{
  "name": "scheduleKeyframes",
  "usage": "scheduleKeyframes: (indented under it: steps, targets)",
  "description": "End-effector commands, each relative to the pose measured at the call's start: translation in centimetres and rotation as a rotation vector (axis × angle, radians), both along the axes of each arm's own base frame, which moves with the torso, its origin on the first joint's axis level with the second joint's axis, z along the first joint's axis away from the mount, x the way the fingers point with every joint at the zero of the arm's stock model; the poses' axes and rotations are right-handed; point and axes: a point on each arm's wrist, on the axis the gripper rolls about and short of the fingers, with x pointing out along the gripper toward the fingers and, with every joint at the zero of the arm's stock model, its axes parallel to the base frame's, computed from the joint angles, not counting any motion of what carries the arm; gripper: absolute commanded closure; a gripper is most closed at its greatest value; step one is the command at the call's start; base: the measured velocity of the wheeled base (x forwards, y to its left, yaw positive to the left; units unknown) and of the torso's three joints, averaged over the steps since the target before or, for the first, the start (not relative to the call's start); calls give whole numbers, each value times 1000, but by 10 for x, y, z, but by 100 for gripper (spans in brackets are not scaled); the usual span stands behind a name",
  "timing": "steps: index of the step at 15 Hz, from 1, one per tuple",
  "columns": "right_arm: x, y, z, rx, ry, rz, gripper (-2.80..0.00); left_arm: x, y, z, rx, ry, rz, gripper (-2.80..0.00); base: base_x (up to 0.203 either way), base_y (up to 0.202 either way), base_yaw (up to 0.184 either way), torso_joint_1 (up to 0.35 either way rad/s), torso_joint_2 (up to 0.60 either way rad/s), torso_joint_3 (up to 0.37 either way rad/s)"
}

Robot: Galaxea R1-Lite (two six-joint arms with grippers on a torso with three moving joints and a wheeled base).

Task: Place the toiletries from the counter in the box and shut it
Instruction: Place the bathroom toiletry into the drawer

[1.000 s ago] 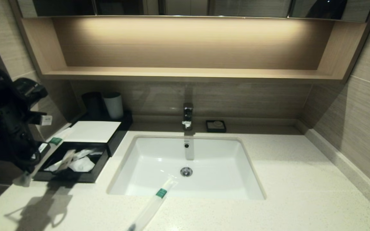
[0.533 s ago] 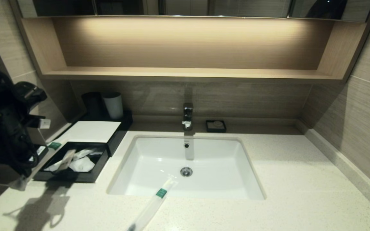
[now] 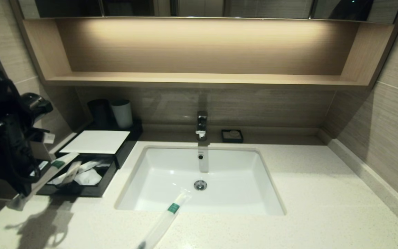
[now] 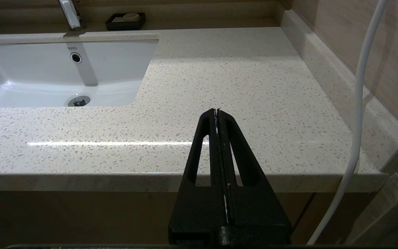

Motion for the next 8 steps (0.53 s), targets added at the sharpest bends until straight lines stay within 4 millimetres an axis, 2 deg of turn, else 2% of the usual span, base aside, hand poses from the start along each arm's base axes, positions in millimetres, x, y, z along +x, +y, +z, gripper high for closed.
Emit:
scheduleKeyframes:
  steps: [1,8]
  targets:
    - [0,0,0,0,1,0,0,3,1,-6,-2,36,4,0,0,0,0,0,0,0]
    - [0,0,0,0,1,0,0,10,6,-20,-11,94,17,0,0,0,0,0,0,0]
